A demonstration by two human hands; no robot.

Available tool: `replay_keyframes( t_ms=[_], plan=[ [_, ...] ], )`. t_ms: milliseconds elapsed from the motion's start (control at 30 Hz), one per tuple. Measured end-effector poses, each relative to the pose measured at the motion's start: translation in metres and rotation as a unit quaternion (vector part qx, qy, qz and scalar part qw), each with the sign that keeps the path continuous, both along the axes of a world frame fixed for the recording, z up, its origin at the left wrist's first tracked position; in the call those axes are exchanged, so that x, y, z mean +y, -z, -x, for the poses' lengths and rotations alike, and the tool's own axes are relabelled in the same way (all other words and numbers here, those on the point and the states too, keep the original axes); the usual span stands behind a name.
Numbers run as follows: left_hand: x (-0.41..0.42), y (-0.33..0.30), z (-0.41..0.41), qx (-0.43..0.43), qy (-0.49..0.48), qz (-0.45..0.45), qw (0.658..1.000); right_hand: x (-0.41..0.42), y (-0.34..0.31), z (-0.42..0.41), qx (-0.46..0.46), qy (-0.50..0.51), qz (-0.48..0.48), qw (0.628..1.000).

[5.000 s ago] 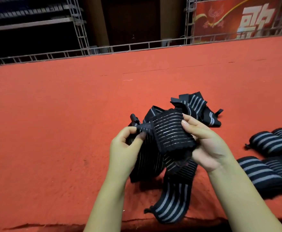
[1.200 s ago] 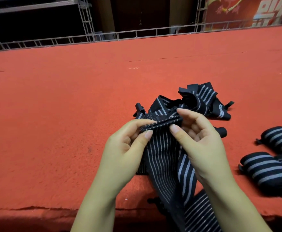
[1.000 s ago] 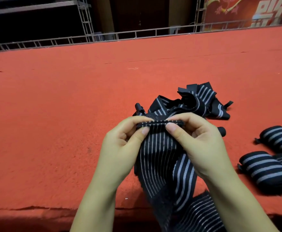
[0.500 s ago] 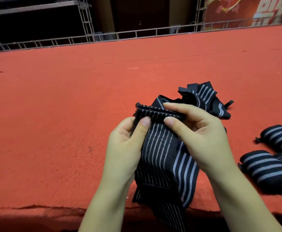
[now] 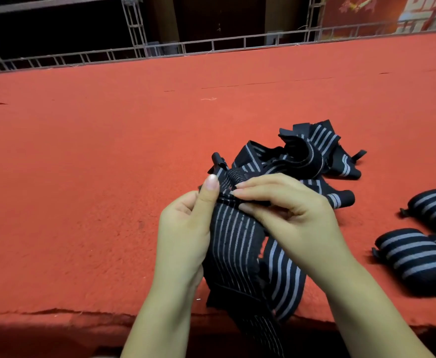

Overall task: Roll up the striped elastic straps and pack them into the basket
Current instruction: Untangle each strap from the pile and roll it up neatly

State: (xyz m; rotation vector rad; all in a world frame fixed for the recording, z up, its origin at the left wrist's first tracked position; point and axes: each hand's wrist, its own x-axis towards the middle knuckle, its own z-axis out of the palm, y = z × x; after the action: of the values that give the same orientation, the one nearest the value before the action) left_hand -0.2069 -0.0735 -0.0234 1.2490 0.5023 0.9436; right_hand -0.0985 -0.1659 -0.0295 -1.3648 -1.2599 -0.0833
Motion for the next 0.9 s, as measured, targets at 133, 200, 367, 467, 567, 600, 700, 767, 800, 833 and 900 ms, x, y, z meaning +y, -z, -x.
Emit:
replay_keyframes(
  t_ms=[133, 200, 367, 467, 567, 600, 700, 767, 800, 833, 900],
  plan=[
    [0.001, 0.008, 0.000, 0.004, 0.018, -0.024, 1.000, -0.009, -0.007, 0.003, 0.191, -0.093, 0.071, 0.975],
    [0.001, 0.011, 0.001, 0.007, 0.032, -0.035, 0.999, -0.011, -0.007, 0.004, 0.298, -0.118, 0.082, 0.944],
    [0.004, 0.018, 0.005, 0.025, 0.080, -0.048, 0.995, -0.013, -0.001, 0.003, 0.316, -0.085, 0.074, 0.942],
    [0.003, 0.020, 0.006, 0.022, 0.118, -0.038, 0.992, -0.014, -0.001, 0.003, 0.339, -0.082, 0.025, 0.937],
    [0.002, 0.024, 0.007, 0.029, 0.139, -0.031, 0.989, -0.013, 0.003, 0.004, 0.326, -0.044, -0.003, 0.944],
    [0.001, 0.026, 0.006, 0.034, 0.131, -0.032, 0.990, -0.013, 0.005, 0.003, 0.302, -0.013, -0.003, 0.953],
    [-0.005, 0.028, 0.003, 0.053, 0.098, -0.042, 0.993, -0.012, 0.013, 0.003, 0.213, 0.070, 0.004, 0.974],
    [-0.009, 0.029, 0.002, 0.065, 0.081, -0.046, 0.994, -0.011, 0.015, 0.005, 0.157, 0.103, -0.001, 0.982],
    [-0.010, 0.030, 0.001, 0.070, 0.070, -0.052, 0.994, -0.011, 0.015, 0.006, 0.124, 0.117, -0.003, 0.985],
    [-0.011, 0.031, 0.000, 0.075, 0.061, -0.060, 0.993, -0.011, 0.015, 0.006, 0.091, 0.126, -0.008, 0.988],
    [-0.012, 0.032, -0.001, 0.085, 0.050, -0.068, 0.993, -0.011, 0.016, 0.006, 0.035, 0.127, -0.021, 0.991]
  ],
)
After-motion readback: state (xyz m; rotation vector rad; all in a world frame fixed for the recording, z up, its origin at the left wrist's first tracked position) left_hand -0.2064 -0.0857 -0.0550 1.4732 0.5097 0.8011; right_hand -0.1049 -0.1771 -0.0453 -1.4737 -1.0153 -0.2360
